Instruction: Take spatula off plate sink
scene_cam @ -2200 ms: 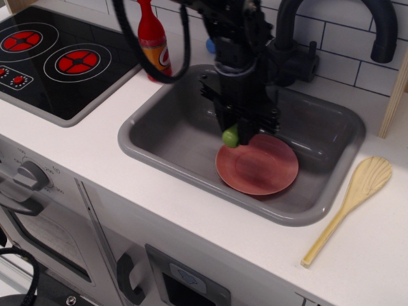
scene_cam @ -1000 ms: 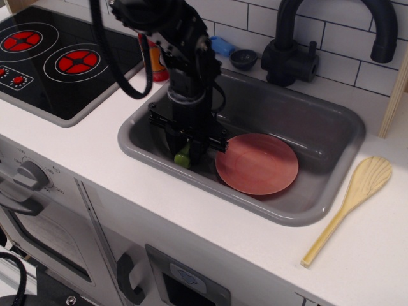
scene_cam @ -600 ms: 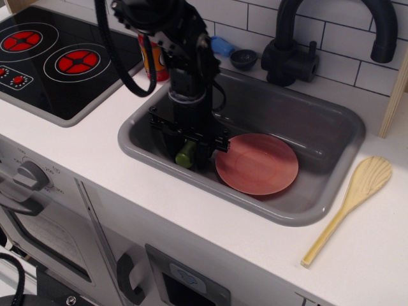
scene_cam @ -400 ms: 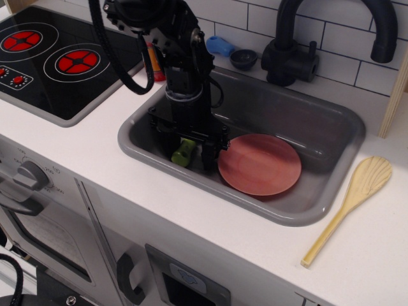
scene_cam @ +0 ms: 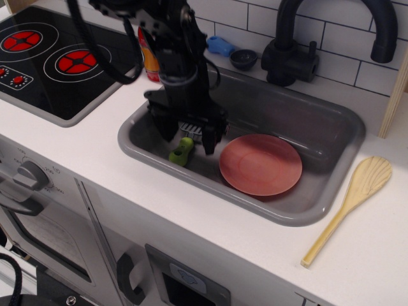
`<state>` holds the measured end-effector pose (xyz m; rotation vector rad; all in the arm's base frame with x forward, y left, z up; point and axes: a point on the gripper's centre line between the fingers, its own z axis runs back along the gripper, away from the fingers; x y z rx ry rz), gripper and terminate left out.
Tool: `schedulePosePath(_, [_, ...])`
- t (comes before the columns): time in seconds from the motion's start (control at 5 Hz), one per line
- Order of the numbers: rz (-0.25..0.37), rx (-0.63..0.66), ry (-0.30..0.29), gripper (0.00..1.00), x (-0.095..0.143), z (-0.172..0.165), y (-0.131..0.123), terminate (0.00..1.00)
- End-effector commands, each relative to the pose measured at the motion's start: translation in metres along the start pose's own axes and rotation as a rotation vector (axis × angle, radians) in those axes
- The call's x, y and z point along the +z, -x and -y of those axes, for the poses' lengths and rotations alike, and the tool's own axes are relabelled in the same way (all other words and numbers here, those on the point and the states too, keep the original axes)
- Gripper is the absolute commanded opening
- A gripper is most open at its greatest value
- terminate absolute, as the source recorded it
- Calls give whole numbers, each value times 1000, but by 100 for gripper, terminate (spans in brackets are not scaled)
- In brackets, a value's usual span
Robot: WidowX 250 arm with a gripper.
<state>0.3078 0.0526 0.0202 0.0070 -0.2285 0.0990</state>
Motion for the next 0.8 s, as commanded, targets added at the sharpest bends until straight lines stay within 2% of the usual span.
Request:
schedulePosePath(0.0, [89, 31, 49, 100, 50, 18, -14, 0])
schedulePosePath(0.4, [89, 31, 49, 100, 50, 18, -14, 0])
schedulePosePath(0.6, [89, 31, 49, 100, 50, 18, -14, 100])
